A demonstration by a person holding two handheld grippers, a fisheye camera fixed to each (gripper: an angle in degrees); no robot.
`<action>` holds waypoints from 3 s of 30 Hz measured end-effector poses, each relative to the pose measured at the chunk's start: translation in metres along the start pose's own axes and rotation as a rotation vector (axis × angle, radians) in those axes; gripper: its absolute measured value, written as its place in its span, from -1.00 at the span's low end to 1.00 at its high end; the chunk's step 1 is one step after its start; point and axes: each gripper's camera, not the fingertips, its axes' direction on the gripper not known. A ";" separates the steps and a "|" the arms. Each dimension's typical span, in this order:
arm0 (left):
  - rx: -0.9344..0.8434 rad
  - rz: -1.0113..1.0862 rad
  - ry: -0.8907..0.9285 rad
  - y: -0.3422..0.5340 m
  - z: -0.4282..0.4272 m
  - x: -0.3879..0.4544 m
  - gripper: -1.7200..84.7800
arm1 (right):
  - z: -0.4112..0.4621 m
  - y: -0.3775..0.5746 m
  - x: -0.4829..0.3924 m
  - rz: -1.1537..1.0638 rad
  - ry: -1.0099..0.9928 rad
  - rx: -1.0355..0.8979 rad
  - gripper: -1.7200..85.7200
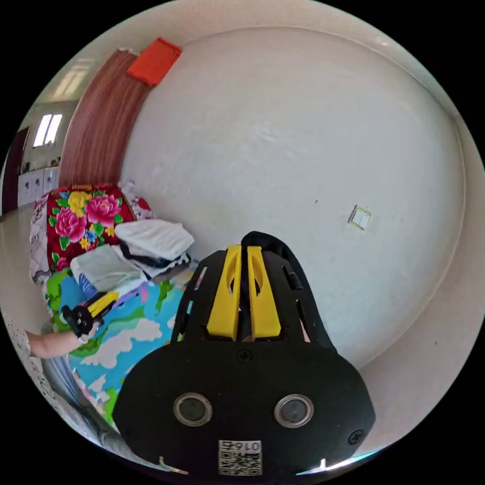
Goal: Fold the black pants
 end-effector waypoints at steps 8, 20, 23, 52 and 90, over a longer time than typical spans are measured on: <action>0.087 0.143 -0.089 -0.015 -0.035 0.041 -0.98 | 0.001 0.122 -0.050 -0.130 0.017 -0.444 -0.77; -0.117 -0.062 0.596 -0.049 -0.153 0.027 -0.98 | 0.104 0.314 0.024 0.336 -0.065 -0.649 -0.60; -0.186 -0.100 0.644 -0.031 -0.176 0.010 -0.98 | 0.131 0.351 0.029 0.409 -0.095 -0.673 -0.68; -0.739 -0.203 0.407 -0.080 0.011 -0.006 -0.55 | -0.199 0.671 -0.133 0.322 -0.348 0.081 -0.79; -0.335 -0.279 0.383 0.049 -0.306 -0.329 -0.98 | 0.055 0.534 -0.020 0.402 -0.139 -0.471 -0.61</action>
